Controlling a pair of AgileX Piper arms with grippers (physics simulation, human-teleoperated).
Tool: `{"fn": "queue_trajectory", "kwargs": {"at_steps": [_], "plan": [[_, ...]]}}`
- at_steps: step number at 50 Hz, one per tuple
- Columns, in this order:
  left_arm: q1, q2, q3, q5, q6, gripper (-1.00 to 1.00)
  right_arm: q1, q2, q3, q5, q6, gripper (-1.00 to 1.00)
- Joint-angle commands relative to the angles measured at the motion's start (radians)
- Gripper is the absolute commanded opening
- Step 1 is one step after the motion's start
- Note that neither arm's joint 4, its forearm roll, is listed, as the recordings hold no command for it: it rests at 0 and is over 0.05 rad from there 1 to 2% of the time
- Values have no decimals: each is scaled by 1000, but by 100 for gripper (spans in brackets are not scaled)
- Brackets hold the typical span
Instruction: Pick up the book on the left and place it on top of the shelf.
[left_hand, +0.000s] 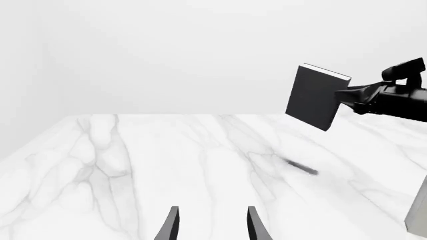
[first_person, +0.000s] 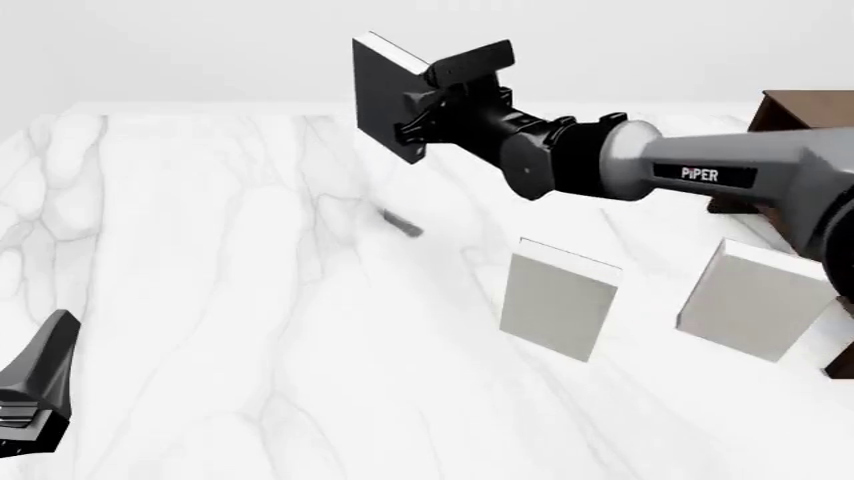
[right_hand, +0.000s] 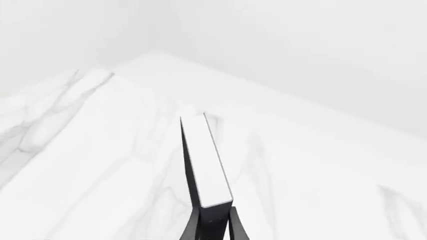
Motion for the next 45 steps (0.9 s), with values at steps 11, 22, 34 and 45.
{"fn": "queue_trajectory", "kwargs": {"at_steps": [11, 22, 34, 45], "plan": [[0, 0, 0, 0, 0, 100, 8, -270, 197, -16, -9, -100], [0, 0, 0, 0, 0, 100, -2, -390, 267, 23, -52, -100], [0, 0, 0, 0, 0, 100, -21, -529, 344, 66, -92, -100], [0, 0, 0, 0, 0, 100, -41, -610, 407, 75, -103, -100]]}}
